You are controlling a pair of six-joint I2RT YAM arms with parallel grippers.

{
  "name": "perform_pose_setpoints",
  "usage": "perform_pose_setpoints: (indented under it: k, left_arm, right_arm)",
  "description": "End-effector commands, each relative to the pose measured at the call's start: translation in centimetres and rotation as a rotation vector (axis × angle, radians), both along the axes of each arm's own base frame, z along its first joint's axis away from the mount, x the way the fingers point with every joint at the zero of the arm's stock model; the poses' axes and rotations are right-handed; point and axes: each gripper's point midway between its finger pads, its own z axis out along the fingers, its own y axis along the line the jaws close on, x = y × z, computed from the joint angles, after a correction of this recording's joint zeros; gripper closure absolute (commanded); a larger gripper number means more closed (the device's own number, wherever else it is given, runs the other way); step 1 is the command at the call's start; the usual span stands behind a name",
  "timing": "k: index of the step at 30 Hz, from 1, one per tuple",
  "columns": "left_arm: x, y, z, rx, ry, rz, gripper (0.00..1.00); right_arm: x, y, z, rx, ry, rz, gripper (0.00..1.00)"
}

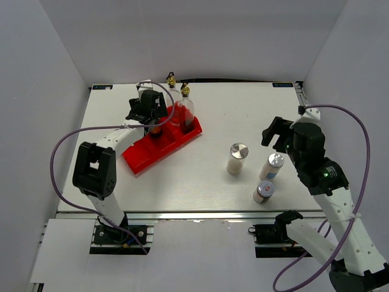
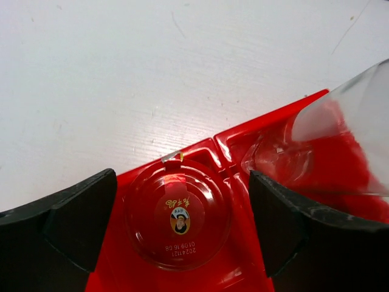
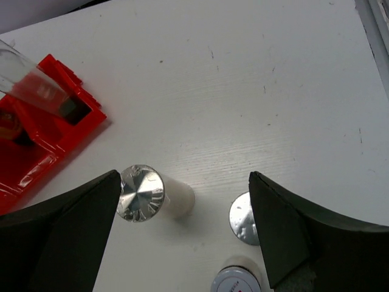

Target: Organize the condiment bottles

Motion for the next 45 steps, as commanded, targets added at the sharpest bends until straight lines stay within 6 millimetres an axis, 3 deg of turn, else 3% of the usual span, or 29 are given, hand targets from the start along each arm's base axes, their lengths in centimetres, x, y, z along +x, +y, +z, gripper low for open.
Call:
perform_pose_setpoints:
  k: [1, 4, 6, 12, 15, 19, 20, 21, 23, 24, 30, 32, 38, 41, 42, 43, 45]
  left_arm:
    - [0.7, 0.3, 4.7, -0.024, -0.104, 0.011, 0.02]
    - [0.0, 0.7, 5.8, -0.013, -0.110, 0.018, 0.02]
    - [-0.4, 1.1, 6.8, -0.013, -0.123, 0.030, 0.02]
    - [-1.7, 1.8, 9.9, -0.012, -0.151, 0.039, 0.02]
    - [-3.2, 2.4, 11.9, -0.038, -0.183, 0.060, 0.02]
    - [-6.7, 4.2, 13.9, -0.101, -0.255, 0.137, 0.02]
    - [-8.2, 4.9, 15.6, -0.125, -0.309, 0.157, 0.02]
    - [-9.2, 5.4, 13.8, -0.130, -0.292, 0.178, 0.02]
    - [-11.2, 6.5, 14.1, -0.145, -0.321, 0.211, 0.02]
    - [-12.1, 7.0, 12.4, -0.140, -0.285, 0.231, 0.02]
    - [-16.4, 10.1, 10.0, -0.132, -0.292, 0.361, 0.02]
    - [-16.6, 10.1, 9.8, -0.126, -0.285, 0.356, 0.02]
    - [-17.0, 10.4, 9.7, -0.111, -0.271, 0.369, 0.02]
    - [-17.2, 10.6, 9.7, -0.107, -0.271, 0.376, 0.02]
    - [-17.5, 10.8, 9.5, -0.103, -0.261, 0.382, 0.02]
    - [-17.6, 11.0, 9.5, -0.099, -0.267, 0.396, 0.02]
    - [-18.1, 11.3, 9.5, -0.106, -0.278, 0.409, 0.02]
  right_arm:
    - [-3.0, -0.4, -2.3, -0.004, 0.165, 0.010, 0.10]
    - [-4.3, -1.8, -3.3, -0.050, 0.232, -0.042, 0.11]
    - [-4.9, -1.8, -3.4, -0.059, 0.259, -0.028, 0.11]
    - [-8.4, -2.2, -6.6, -0.100, 0.448, 0.010, 0.11]
    - [-8.8, -0.9, -7.1, -0.061, 0.439, 0.088, 0.11]
    - [-9.9, 0.8, -10.4, -0.026, 0.549, 0.177, 0.11]
    - [-10.0, 0.9, -11.0, -0.027, 0.568, 0.184, 0.11]
    - [-10.0, 0.9, -11.5, -0.029, 0.573, 0.185, 0.11]
    - [-9.8, 0.3, -12.9, -0.055, 0.589, 0.145, 0.11]
    - [-9.5, 0.2, -13.3, -0.061, 0.584, 0.137, 0.10]
    - [-9.3, 0.3, -17.2, -0.070, 0.647, 0.124, 0.11]
    - [-8.9, 1.1, -17.9, -0.046, 0.639, 0.155, 0.11]
    - [-10.1, 0.5, -20.4, -0.083, 0.734, 0.147, 0.13]
    - [-10.1, 0.3, -20.9, -0.075, 0.721, 0.113, 0.33]
    - [-10.2, 0.0, -21.2, -0.079, 0.731, 0.098, 0.51]
    - [-10.3, -0.1, -20.9, -0.081, 0.737, 0.090, 0.58]
    - [-11.0, -0.3, -20.6, -0.098, 0.765, 0.091, 0.80]
